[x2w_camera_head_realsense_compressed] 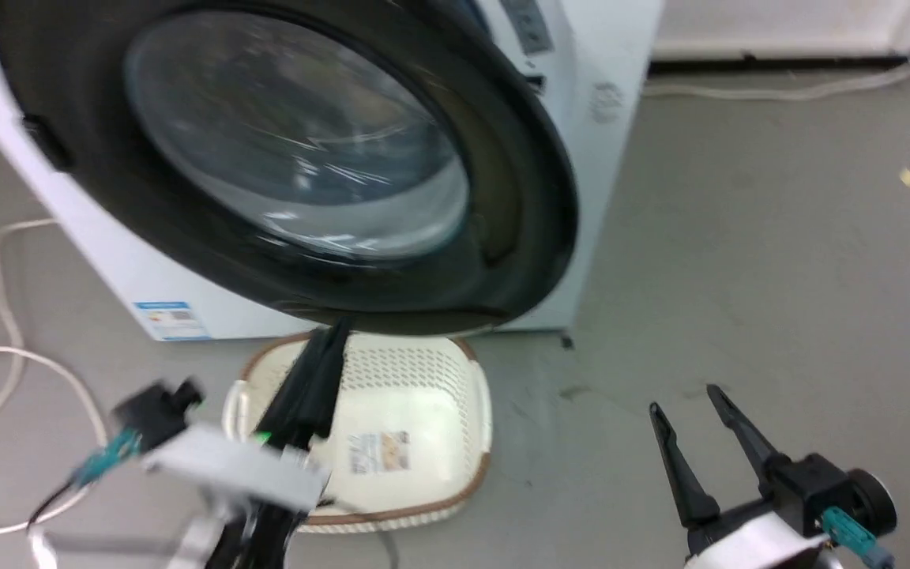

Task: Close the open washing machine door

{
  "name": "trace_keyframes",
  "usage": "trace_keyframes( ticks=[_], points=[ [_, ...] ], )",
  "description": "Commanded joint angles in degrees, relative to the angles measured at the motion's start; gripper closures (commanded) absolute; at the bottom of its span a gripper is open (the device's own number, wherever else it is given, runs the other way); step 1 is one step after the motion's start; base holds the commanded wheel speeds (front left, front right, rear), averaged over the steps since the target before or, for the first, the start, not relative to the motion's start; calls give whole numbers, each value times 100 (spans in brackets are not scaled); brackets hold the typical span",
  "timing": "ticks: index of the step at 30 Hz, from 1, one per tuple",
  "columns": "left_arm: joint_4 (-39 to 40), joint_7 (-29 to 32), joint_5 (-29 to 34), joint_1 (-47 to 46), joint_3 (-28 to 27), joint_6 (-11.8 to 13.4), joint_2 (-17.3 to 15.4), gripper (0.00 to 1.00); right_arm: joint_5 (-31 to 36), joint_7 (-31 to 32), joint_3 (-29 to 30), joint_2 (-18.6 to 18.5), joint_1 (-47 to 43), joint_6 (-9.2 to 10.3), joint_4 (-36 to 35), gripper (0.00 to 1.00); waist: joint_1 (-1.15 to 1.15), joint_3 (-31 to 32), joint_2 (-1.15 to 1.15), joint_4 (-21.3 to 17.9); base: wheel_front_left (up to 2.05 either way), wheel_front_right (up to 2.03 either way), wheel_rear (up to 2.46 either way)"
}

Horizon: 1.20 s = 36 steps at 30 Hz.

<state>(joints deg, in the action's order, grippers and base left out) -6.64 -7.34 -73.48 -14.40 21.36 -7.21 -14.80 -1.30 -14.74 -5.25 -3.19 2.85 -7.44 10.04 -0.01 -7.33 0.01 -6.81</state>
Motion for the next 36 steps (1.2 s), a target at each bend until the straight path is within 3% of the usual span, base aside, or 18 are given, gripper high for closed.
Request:
trace_keyframes(
  ticks=[1, 5, 9, 14, 18, 23, 24, 25, 26, 35, 36],
  points=[
    [59, -395, 358, 236, 61, -27, -189, 0, -37, -26, 28, -16, -123, -5, -70, 0, 1, 383, -1, 409, 0, 0, 0],
    [-66, -749, 1795, 596, -90, 4, -582, 0, -56, -26, 58, -40, -303, -5, -165, 0, 1, 577, -1, 688, 0, 0, 0],
    [203, -762, 3578, 947, -798, 422, -363, 0, -54, -26, 74, -48, -456, -5, -212, 0, 1, 706, -1, 902, 0, 0, 0],
    [526, -764, 5161, 1501, -1285, 784, 35, 0, -47, -26, 25, -39, -545, -5, -230, 0, 1, 754, -1, 1043, 0, 0, 0],
    [624, -764, 6001, 1826, -1301, 928, 209, 0, -53, -26, -20, -33, -584, -5, -228, 0, 1, 760, -1, 1116, 0, 0, 0],
    [650, -765, 6401, 1968, -1303, 910, 401, 0, -62, -26, -98, -40, -586, -5, -251, 0, 1, 661, -1, 1246, 0, 0, 0],
    [657, -765, 6432, 1950, -1318, 891, 441, 0, -65, -26, -164, -66, -561, -5, -259, 4, 1, 620, -1, 1285, 0, 0, 0],
    [660, -765, 6460, 1924, -1332, 867, 475, 0, -75, -26, -227, -100, -522, -5, -278, 64, 1, 572, -1, 1327, 0, 0, 0],
    [656, -765, 6489, 1890, -1345, 843, 505, 0, -91, -26, -290, -144, -471, -5, -303, 100, 1, 512, -1, 1374, 0, 0, 0],
    [650, -765, 6651, 1472, -1436, 637, 770, 0, -540, 300, -991, -926, 607, -5, -467, 100, 1, -222, -1, 1789, 0, 0, 0],
    [638, -765, 6681, 1374, -1448, 597, 838, 0, -687, 493, -1147, -1241, 1000, -5, -471, 100, 1, -395, -1, 1906, 0, 0, 0]
  ],
)
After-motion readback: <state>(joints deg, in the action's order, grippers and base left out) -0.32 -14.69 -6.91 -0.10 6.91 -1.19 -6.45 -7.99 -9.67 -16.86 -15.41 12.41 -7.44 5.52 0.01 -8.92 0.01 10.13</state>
